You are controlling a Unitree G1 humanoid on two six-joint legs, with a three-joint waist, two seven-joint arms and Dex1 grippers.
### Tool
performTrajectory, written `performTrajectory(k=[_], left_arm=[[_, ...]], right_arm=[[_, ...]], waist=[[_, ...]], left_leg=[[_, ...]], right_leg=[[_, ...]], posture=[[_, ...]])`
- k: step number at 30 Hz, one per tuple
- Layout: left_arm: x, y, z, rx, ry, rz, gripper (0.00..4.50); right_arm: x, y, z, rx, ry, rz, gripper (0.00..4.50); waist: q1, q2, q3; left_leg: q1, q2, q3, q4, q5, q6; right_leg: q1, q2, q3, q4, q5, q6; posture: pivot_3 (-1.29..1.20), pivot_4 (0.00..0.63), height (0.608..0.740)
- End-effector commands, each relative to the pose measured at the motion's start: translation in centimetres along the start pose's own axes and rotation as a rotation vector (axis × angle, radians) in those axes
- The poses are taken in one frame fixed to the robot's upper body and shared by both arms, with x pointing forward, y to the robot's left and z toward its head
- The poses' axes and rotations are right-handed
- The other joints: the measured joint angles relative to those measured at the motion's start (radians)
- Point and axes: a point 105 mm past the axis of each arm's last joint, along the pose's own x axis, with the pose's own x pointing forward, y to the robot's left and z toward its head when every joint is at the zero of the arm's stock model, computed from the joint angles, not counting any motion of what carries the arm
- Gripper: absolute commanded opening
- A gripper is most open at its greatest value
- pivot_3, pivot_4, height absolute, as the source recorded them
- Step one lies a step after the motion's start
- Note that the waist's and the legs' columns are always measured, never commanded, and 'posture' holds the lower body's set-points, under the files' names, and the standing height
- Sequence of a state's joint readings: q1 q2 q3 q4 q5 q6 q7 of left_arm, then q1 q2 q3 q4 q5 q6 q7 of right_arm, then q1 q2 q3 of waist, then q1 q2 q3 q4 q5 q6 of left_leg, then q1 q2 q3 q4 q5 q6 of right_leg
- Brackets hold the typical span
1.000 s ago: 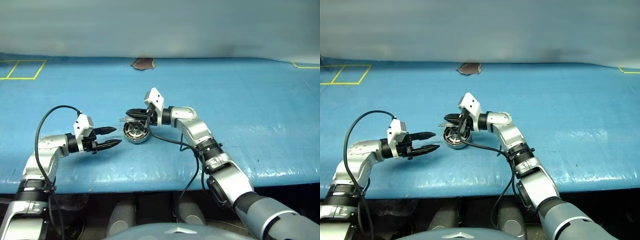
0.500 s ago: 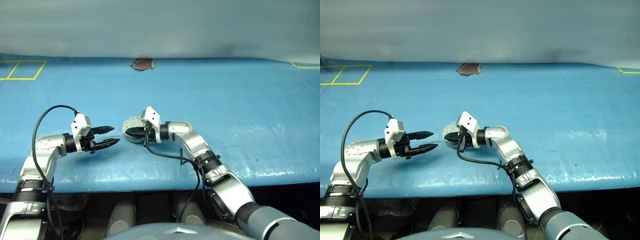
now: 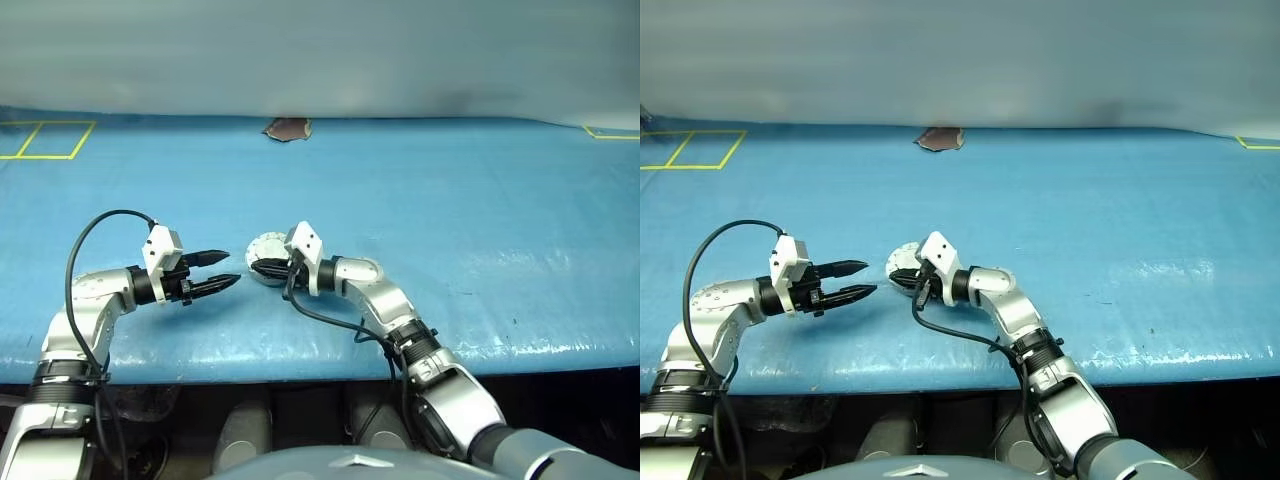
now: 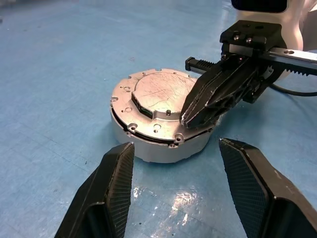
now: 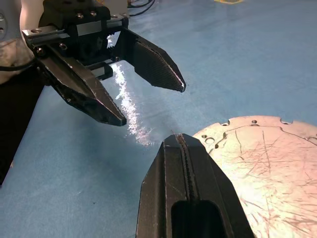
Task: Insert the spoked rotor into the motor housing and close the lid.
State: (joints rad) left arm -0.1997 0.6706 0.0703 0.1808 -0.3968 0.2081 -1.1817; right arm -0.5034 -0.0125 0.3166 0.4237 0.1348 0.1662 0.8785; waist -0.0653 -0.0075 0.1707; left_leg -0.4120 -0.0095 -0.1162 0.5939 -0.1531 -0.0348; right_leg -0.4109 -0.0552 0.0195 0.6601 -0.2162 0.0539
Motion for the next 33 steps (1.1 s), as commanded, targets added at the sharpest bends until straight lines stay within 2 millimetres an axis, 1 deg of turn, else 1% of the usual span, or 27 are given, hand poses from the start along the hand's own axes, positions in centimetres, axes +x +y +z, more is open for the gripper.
performTrajectory(k=[1, 2, 8, 11, 13, 16, 20, 27, 31, 33], left_arm=[[-0.3, 0.1, 1.2, 0.037, -0.044, 0.014, 2.95], [-0.3, 0.1, 1.2, 0.037, -0.045, 0.014, 2.95], [0.0, 0.2, 1.4, 0.045, -0.050, 0.009, 2.95], [0.0, 0.3, 1.5, 0.048, -0.050, 0.006, 2.95], [0.1, 0.3, 1.6, 0.050, -0.049, 0.002, 2.95], [0.4, 0.4, 1.8, 0.061, -0.047, -0.011, 2.99], [1.3, 0.9, 2.3, 0.086, -0.077, -0.003, 2.99], [2.2, 1.0, 2.2, 0.099, -0.091, -0.005, 2.99], [2.2, 1.0, 2.0, 0.096, -0.088, -0.006, 2.99], [2.0, 1.0, 1.9, 0.094, -0.086, 0.000, 2.99]], right_arm=[[-0.6, 0.4, 1.2, -0.007, -0.046, -0.015, 0.00], [-0.8, 0.2, 2.2, -0.021, -0.086, -0.034, 0.00], [-1.8, -1.2, 6.9, -0.085, -0.228, -0.151, 0.00], [-2.1, -1.4, 8.1, -0.095, -0.254, -0.163, 0.00], [-2.1, -1.5, 8.4, -0.097, -0.245, -0.163, 0.00], [-2.0, -2.5, 7.0, -0.072, -0.178, -0.193, 0.64], [-1.8, -3.2, 5.0, 0.017, -0.126, -0.200, 1.90], [-1.1, -3.1, 3.4, 0.041, -0.078, -0.190, 1.90], [-1.1, -2.9, 3.1, 0.045, -0.066, -0.179, 1.90], [-1.0, -2.4, 3.0, 0.050, -0.060, -0.147, 1.90]], waist=[[0.001, 0.000, 0.000], [0.001, 0.000, 0.000], [0.000, 0.000, 0.000], [0.001, 0.000, 0.000], [0.001, 0.000, 0.000], [0.001, 0.000, 0.000], [0.003, 0.000, 0.000], [-0.002, 0.000, 0.000], [-0.002, 0.000, 0.000], [-0.001, 0.000, 0.000]], left_leg=[[0.000, 0.000, 0.000, 0.000, 0.000, 0.000], [-0.001, 0.000, 0.000, 0.000, 0.000, 0.000], [-0.001, 0.000, 0.000, -0.001, 0.000, 0.000], [-0.002, 0.000, 0.000, -0.001, 0.000, 0.000], [-0.002, 0.000, 0.000, -0.001, 0.000, 0.000], [-0.002, 0.000, 0.000, -0.002, 0.000, 0.000], [-0.002, 0.000, 0.000, -0.002, 0.000, 0.000], [-0.002, 0.000, 0.000, -0.003, 0.000, 0.000], [-0.002, 0.000, 0.000, -0.003, 0.000, 0.000], [-0.002, 0.000, 0.000, -0.003, 0.000, 0.000]], right_leg=[[0.000, 0.000, 0.000, 0.000, 0.000, 0.000], [-0.001, 0.000, 0.000, 0.000, 0.000, 0.000], [-0.002, 0.000, 0.000, 0.000, 0.000, 0.000], [-0.002, 0.000, 0.000, 0.000, 0.000, 0.000], [-0.002, 0.000, 0.000, -0.001, 0.000, -0.001], [-0.002, 0.000, 0.000, -0.001, -0.001, -0.001], [-0.002, 0.000, -0.001, -0.001, -0.001, -0.001], [-0.003, 0.000, 0.000, -0.001, -0.001, -0.001], [-0.003, 0.000, 0.000, -0.001, -0.001, -0.001], [-0.002, 0.000, 0.000, -0.001, -0.001, -0.001]], posture=[[0.00, 0.150, 0.740], [0.00, 0.150, 0.740], [0.00, 0.150, 0.740], [0.00, 0.150, 0.740], [0.00, 0.150, 0.740], [0.00, 0.150, 0.740], [0.00, 0.150, 0.740], [0.00, 0.150, 0.740], [0.00, 0.150, 0.740], [0.00, 0.150, 0.740]])
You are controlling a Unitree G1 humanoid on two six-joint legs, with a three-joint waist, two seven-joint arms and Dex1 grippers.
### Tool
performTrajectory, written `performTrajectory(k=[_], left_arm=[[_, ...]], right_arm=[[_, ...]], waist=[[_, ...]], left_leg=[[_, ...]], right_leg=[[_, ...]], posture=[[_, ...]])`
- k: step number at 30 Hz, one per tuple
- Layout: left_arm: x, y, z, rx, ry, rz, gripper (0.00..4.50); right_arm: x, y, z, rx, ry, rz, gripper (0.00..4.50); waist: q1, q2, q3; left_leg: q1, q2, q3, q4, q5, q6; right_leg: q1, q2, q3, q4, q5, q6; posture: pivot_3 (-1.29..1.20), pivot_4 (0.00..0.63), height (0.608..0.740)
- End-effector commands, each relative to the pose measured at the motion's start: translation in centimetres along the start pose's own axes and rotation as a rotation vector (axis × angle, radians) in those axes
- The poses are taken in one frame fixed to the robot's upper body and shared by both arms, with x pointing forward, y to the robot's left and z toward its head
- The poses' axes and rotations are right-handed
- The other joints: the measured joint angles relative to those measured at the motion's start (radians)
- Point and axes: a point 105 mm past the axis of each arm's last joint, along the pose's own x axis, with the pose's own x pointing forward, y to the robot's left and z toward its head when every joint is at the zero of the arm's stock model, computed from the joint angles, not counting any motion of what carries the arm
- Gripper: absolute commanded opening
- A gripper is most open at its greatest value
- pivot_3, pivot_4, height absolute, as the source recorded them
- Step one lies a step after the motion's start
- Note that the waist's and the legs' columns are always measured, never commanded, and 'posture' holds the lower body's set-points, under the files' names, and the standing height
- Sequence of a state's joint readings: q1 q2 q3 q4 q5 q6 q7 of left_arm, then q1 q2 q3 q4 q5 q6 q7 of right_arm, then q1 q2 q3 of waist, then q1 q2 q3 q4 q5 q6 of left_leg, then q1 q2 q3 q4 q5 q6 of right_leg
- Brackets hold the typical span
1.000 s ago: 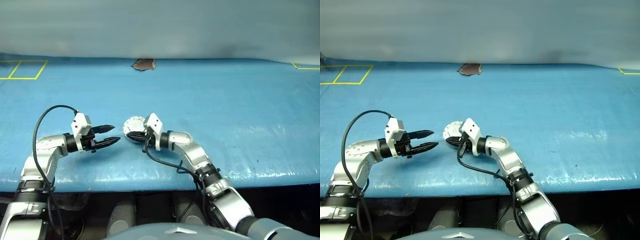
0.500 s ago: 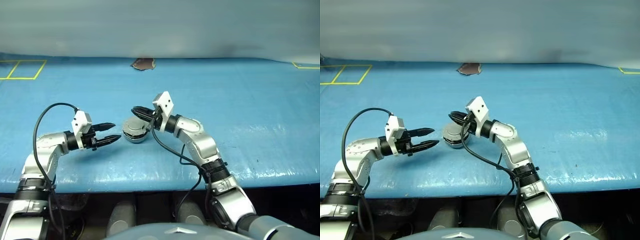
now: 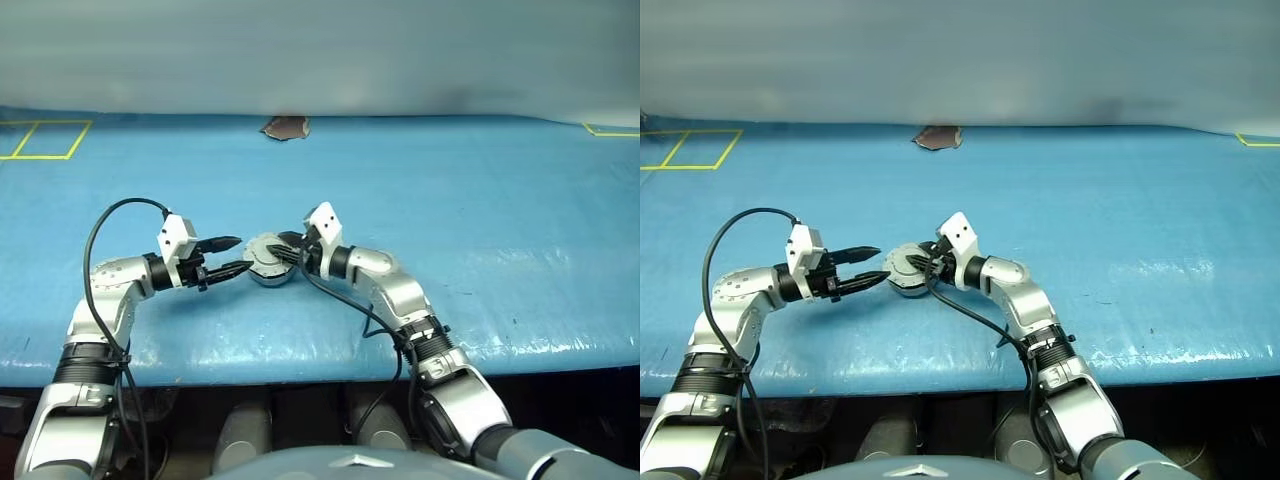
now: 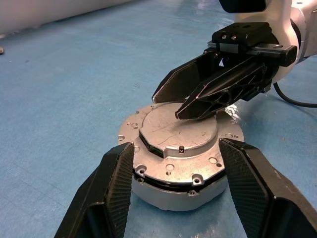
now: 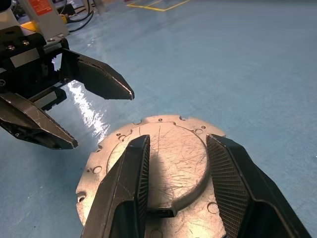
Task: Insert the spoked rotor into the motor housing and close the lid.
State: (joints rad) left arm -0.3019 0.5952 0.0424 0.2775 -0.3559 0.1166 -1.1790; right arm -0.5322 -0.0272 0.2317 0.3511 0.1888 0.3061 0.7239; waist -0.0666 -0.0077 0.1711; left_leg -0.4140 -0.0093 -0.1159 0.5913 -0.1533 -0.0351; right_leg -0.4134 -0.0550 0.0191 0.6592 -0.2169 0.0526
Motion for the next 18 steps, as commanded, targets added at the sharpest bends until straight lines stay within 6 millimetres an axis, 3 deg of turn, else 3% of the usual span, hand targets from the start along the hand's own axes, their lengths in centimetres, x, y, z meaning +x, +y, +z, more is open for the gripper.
performTrajectory(k=[1, 2, 5, 9, 18], left_arm=[[-0.3, 0.3, 0.6, 0.032, -0.018, 0.013, 2.99], [-0.4, 0.3, 0.6, 0.033, -0.016, 0.016, 2.99], [-0.6, 0.5, 0.4, 0.030, -0.006, 0.036, 2.99], [-0.7, 0.4, 0.3, 0.024, -0.007, 0.040, 2.99], [-1.0, 0.4, 0.0, 0.016, -0.004, 0.048, 2.99]], right_arm=[[0.3, 1.1, 1.0, -0.028, -0.024, 0.063, 1.90], [0.2, 1.2, 0.9, -0.036, -0.018, 0.066, 1.90], [0.4, 1.3, 0.8, -0.051, -0.007, 0.070, 2.51], [0.7, 1.3, 0.3, -0.073, 0.015, 0.056, 3.78], [1.0, 1.1, -0.9, -0.101, 0.066, 0.037, 3.78]], waist=[[0.000, 0.000, 0.000], [0.000, 0.000, 0.000], [-0.001, 0.000, 0.000], [0.000, 0.000, 0.000], [0.000, 0.000, 0.000]], left_leg=[[0.000, 0.000, 0.000, 0.000, 0.000, 0.000], [0.000, 0.000, 0.000, 0.000, 0.000, 0.000], [0.000, 0.000, 0.000, 0.000, 0.000, 0.000], [0.000, 0.000, 0.000, 0.000, 0.000, 0.000], [0.000, 0.000, 0.000, 0.000, 0.000, 0.000]], right_leg=[[0.000, 0.000, 0.000, 0.000, 0.000, 0.000], [0.000, 0.000, 0.000, 0.000, 0.000, 0.000], [0.000, 0.000, 0.000, 0.000, 0.000, 0.000], [0.000, 0.000, 0.000, 0.000, 0.000, 0.000], [0.000, 0.000, 0.000, 0.000, 0.000, 0.000]], posture=[[0.00, 0.150, 0.740], [0.00, 0.150, 0.740], [0.00, 0.150, 0.740], [0.00, 0.150, 0.740], [0.00, 0.150, 0.740]])
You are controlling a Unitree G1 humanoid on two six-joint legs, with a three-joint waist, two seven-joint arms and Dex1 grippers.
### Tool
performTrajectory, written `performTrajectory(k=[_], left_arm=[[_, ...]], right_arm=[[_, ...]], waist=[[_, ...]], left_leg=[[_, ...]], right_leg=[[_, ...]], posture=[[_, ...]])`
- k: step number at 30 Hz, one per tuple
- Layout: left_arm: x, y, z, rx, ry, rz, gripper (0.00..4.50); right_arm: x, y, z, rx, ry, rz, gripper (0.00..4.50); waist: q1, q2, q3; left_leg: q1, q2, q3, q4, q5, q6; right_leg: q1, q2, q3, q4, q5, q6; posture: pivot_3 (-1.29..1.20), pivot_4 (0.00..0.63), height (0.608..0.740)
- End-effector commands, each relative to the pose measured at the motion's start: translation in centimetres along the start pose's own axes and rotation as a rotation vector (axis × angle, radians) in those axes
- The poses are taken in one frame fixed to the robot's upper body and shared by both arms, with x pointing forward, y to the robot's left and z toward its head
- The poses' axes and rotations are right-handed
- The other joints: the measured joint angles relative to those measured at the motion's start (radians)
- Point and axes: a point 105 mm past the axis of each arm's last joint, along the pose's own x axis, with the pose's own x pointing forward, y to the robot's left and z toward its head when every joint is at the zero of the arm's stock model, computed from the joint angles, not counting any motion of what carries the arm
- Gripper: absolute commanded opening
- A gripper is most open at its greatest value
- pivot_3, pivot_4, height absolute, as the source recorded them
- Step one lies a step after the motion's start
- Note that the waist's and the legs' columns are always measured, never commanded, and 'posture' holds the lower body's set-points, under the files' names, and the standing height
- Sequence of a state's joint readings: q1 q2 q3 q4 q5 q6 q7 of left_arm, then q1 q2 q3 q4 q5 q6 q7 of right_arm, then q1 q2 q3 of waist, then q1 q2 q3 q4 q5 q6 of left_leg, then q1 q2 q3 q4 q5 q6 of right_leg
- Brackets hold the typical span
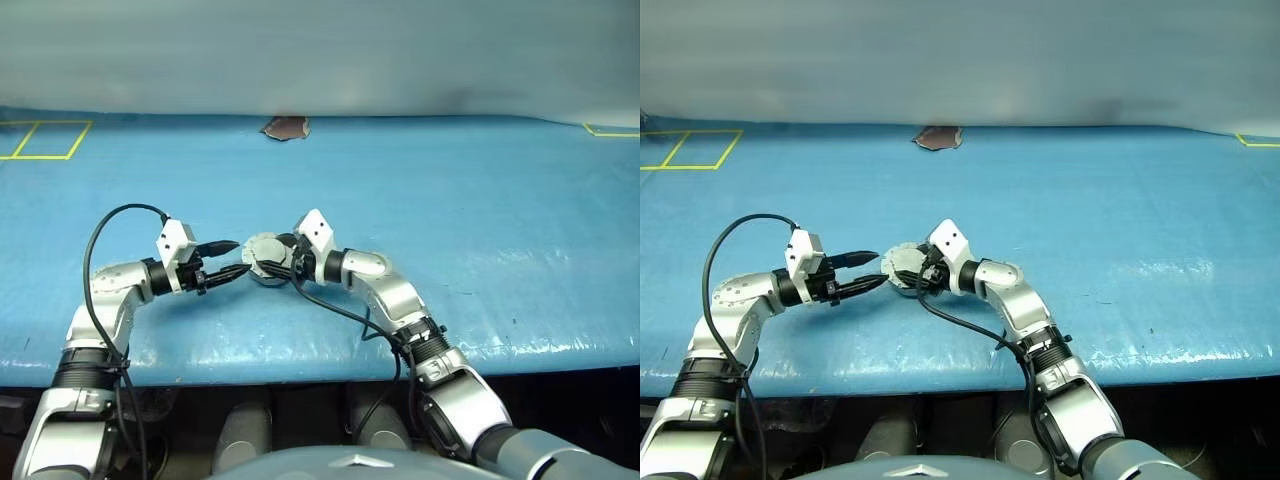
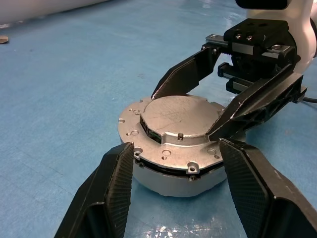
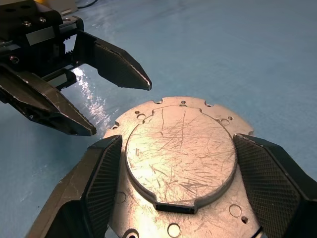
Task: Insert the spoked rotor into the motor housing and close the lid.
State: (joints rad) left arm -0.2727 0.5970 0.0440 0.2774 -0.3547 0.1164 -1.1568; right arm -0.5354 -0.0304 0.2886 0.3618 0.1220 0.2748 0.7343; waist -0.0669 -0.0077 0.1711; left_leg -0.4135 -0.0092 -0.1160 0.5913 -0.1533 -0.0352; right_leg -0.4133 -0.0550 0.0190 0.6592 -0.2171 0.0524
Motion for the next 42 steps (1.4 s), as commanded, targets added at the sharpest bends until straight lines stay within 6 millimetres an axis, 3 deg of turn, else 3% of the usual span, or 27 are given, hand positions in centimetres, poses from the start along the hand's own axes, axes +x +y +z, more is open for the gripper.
performTrajectory(k=[1, 5, 6, 8, 17, 42], left_arm=[[-0.6, 0.5, 0.9, 0.039, -0.021, 0.023, 2.99], [-0.9, 0.8, 0.7, 0.035, -0.021, 0.045, 2.99], [-1.0, 0.9, 0.6, 0.034, -0.020, 0.053, 2.99], [-1.1, 1.0, 0.5, 0.030, -0.020, 0.062, 2.99], [-2.1, 1.1, -0.3, 0.015, -0.002, 0.089, 2.99], [-2.0, 0.7, -0.4, 0.013, 0.004, 0.082, 2.99]], right_arm=[[0.5, 0.2, -0.3, -0.019, 0.017, 0.003, 3.78], [0.5, 0.2, -0.7, -0.026, 0.030, 0.002, 3.78], [0.4, 0.2, -0.7, -0.033, 0.032, -0.001, 3.39], [0.3, 0.1, -0.7, -0.042, 0.033, -0.002, 3.03], [0.1, 0.2, 0.3, -0.087, 0.017, 0.005, 3.03], [-0.3, -1.5, 0.0, -0.181, 0.092, -0.027, 3.03]], waist=[[0.000, 0.000, 0.000], [0.000, 0.000, 0.000], [0.000, 0.000, 0.000], [0.000, 0.000, 0.000], [0.001, 0.000, 0.000], [0.001, 0.000, 0.000]], left_leg=[[0.000, 0.000, 0.000, 0.000, 0.000, 0.000], [0.000, 0.000, 0.000, 0.000, 0.000, 0.000], [0.000, 0.000, 0.000, 0.000, 0.000, 0.000], [0.000, 0.000, 0.000, 0.000, 0.000, 0.000], [0.000, 0.000, 0.000, 0.000, 0.000, 0.000], [0.000, 0.000, 0.000, 0.000, 0.000, 0.000]], right_leg=[[0.000, 0.000, 0.000, 0.000, 0.000, 0.000], [0.000, 0.000, 0.000, 0.000, 0.000, 0.000], [0.000, 0.000, 0.000, 0.000, 0.000, 0.000], [0.000, 0.000, 0.000, 0.000, 0.000, 0.000], [0.000, 0.000, 0.000, 0.000, 0.000, 0.000], [0.000, 0.000, 0.000, 0.000, 0.000, -0.001]], posture=[[0.00, 0.150, 0.740], [0.00, 0.150, 0.740], [0.00, 0.150, 0.740], [0.00, 0.150, 0.740], [0.00, 0.150, 0.740], [0.00, 0.150, 0.740]])
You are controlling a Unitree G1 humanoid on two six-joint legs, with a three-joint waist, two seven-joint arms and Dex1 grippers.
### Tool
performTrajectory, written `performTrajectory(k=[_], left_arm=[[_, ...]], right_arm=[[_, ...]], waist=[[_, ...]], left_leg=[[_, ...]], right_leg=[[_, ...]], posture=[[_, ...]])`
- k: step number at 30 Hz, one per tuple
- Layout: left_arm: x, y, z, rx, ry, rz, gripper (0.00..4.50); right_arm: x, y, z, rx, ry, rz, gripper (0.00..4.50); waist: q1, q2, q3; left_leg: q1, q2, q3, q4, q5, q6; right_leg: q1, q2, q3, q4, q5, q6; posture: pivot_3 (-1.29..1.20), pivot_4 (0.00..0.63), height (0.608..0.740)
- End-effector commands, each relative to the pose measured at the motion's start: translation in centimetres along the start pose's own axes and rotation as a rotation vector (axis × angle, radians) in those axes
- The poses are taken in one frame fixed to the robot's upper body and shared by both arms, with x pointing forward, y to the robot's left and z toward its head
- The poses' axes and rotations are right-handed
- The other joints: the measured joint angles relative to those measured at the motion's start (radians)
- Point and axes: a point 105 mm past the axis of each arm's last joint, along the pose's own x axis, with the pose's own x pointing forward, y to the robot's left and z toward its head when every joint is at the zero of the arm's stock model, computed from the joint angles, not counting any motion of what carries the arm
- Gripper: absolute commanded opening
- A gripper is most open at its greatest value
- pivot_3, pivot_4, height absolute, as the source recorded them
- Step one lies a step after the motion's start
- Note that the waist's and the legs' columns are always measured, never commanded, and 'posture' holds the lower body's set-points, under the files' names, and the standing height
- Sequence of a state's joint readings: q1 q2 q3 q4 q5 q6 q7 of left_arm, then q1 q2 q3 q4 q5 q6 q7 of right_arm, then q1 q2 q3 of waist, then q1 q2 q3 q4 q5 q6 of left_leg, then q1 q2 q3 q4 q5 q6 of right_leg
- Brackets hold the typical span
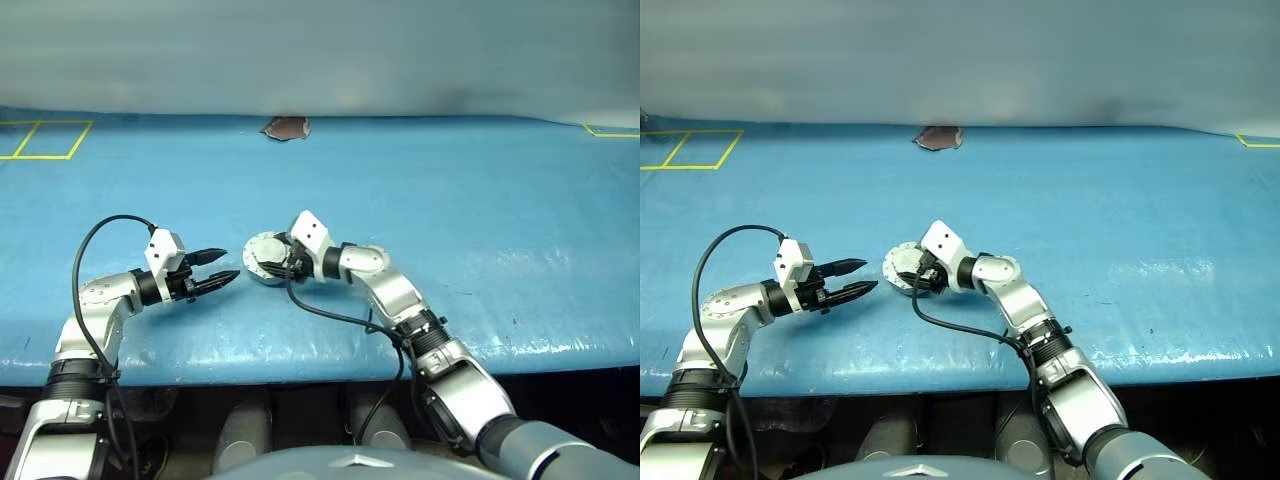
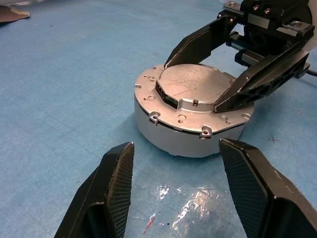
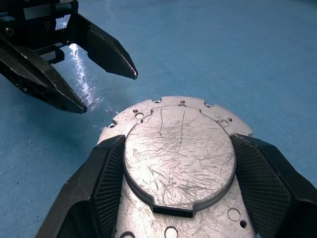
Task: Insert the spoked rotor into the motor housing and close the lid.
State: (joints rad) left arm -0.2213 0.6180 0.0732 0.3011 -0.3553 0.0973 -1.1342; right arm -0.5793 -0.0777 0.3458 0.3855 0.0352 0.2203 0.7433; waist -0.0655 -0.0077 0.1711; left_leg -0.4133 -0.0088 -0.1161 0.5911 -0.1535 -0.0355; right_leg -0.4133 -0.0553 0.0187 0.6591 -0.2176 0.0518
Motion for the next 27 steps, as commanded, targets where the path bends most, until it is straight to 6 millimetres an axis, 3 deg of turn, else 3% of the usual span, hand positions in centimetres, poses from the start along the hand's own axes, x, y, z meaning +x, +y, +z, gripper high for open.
performTrajectory(k=[1, 11, 19, 27], left_arm=[[-0.4, 0.3, 1.1, 0.043, -0.027, 0.014, 2.99], [-0.3, 0.2, 1.1, 0.033, -0.029, 0.015, 2.99], [0.4, 0.9, 2.6, -0.030, -0.102, 0.061, 2.99], [1.7, 0.4, 3.4, -0.037, -0.136, 0.003, 0.41]], right_arm=[[-0.3, -1.0, -0.3, -0.029, 0.028, -0.040, 3.03], [-0.2, -1.1, -1.5, -0.027, 0.075, -0.031, 3.03], [-0.3, -0.5, -2.1, -0.010, 0.087, -0.012, 3.03], [-0.4, -0.5, -2.0, -0.009, 0.082, -0.014, 3.03]], waist=[[0.001, 0.000, 0.000], [0.003, 0.000, 0.000], [0.003, 0.000, 0.000], [0.003, 0.000, 0.000]], left_leg=[[0.000, 0.000, 0.000, 0.000, 0.000, 0.000], [0.000, 0.000, 0.000, 0.000, 0.000, 0.000], [0.000, 0.000, 0.000, 0.000, 0.000, 0.000], [0.000, 0.000, 0.000, 0.000, 0.000, 0.000]], right_leg=[[0.000, 0.000, 0.000, 0.000, 0.000, 0.000], [0.000, 0.000, 0.000, 0.000, 0.000, 0.000], [0.000, 0.000, 0.000, 0.000, 0.000, 0.000], [0.000, 0.000, -0.001, 0.000, 0.000, 0.000]], posture=[[0.00, 0.150, 0.740], [0.00, 0.150, 0.740], [0.00, 0.150, 0.740], [0.00, 0.150, 0.740]])
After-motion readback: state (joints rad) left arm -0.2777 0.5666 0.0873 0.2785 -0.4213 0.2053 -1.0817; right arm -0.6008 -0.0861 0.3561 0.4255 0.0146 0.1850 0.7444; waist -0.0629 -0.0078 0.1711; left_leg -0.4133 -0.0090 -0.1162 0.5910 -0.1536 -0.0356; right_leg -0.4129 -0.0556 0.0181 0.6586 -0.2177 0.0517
